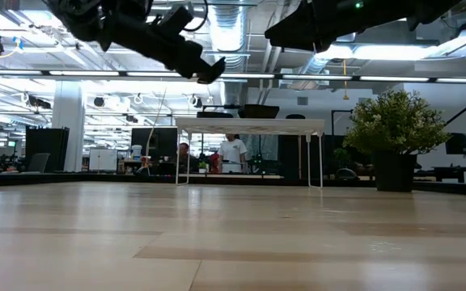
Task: Pick & Place Mini shaped plates
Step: Stack the leaf-shaped plate on top of the leaf-shaped plates on the shelf
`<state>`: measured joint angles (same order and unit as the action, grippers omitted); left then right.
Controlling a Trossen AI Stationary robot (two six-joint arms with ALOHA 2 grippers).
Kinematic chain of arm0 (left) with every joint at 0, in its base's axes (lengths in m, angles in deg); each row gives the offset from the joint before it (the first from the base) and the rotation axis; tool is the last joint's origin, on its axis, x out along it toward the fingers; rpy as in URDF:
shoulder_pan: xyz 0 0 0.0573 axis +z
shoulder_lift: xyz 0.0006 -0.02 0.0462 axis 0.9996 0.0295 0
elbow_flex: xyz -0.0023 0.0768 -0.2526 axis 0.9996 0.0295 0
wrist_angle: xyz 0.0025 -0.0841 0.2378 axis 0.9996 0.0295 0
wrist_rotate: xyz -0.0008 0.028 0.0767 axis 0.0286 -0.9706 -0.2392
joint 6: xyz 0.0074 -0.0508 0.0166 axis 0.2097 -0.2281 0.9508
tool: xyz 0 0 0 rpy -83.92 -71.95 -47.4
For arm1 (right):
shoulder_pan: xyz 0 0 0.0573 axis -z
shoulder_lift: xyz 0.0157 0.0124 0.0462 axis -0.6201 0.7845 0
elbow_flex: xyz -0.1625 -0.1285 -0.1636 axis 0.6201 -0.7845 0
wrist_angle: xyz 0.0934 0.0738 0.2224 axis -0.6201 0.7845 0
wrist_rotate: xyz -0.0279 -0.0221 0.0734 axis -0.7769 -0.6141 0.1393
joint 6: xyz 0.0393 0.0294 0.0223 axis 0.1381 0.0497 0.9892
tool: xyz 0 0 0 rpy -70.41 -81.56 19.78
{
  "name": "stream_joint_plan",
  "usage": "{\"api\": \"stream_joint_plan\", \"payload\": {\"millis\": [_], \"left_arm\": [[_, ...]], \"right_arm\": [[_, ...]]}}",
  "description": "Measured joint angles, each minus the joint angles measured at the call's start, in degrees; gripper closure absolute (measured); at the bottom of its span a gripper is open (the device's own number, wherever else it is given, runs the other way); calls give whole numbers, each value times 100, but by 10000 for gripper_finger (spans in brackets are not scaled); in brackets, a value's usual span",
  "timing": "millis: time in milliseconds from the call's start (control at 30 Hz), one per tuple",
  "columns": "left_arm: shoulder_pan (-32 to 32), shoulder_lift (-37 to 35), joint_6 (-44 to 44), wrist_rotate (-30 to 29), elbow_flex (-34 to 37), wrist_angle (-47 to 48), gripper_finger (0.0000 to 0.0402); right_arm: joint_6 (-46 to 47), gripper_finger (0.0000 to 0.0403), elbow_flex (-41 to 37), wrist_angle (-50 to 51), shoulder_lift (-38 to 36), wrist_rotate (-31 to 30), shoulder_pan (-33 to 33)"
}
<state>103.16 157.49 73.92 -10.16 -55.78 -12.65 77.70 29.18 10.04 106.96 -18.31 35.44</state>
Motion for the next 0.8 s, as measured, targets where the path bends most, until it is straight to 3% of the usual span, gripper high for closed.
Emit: {"api": "stream_joint_plan", "payload": {"millis": [233,333,467,800], "left_arm": [[332,75,375,-221,-776,1548,394],[516,92,586,-191,-944,1565,394],[731,177,672,282,-1088,1757,394],[778,773,930,396,-1088,1714,394]], "right_arm": [[1,173,0,-16,0,-4,6],[1,173,0,-18,0,-1,18],[4,173,0,-20,0,-1,45],[9,173,0,-25,0,-1,71]]}}
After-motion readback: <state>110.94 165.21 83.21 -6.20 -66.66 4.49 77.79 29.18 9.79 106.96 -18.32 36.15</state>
